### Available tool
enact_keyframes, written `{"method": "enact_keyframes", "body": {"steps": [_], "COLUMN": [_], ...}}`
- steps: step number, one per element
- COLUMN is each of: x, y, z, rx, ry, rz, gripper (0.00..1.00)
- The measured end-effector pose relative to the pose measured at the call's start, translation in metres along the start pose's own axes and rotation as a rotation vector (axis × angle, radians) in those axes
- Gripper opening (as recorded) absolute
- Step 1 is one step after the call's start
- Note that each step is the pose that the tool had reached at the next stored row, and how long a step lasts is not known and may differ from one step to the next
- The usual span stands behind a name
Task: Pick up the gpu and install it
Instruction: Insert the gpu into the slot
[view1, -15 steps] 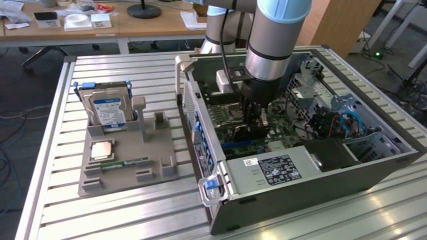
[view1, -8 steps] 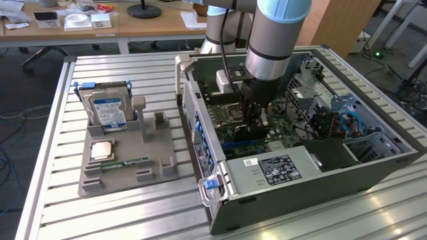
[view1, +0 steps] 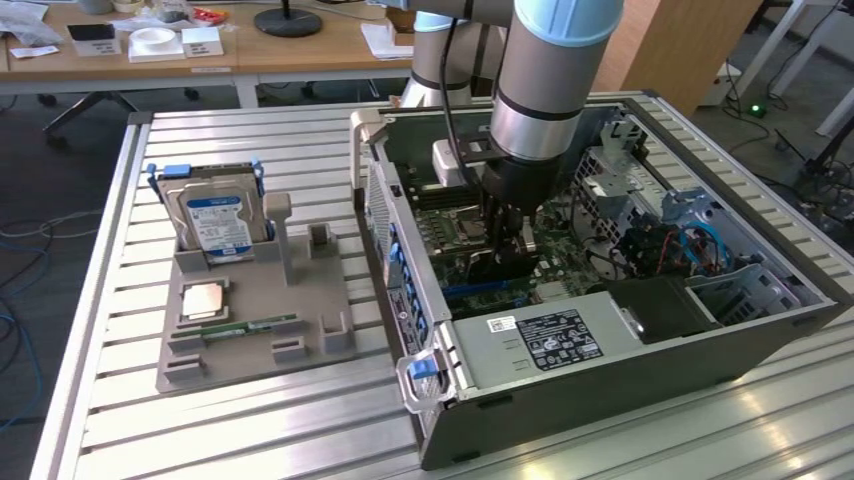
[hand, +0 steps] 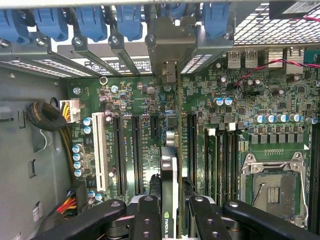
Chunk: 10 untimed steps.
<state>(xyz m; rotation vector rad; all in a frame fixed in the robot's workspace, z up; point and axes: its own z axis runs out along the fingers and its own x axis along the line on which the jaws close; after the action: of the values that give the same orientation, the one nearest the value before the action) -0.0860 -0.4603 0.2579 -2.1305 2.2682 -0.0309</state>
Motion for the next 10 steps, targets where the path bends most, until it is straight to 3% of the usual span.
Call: {"method": "enact_keyframes", "body": {"steps": [10], "x": [0.0000], "y": [0.0000], "z": [0.0000], "rx": [-0.0001], "ry": [0.0000], "rz": [0.000], "gripper": [0.26]}}
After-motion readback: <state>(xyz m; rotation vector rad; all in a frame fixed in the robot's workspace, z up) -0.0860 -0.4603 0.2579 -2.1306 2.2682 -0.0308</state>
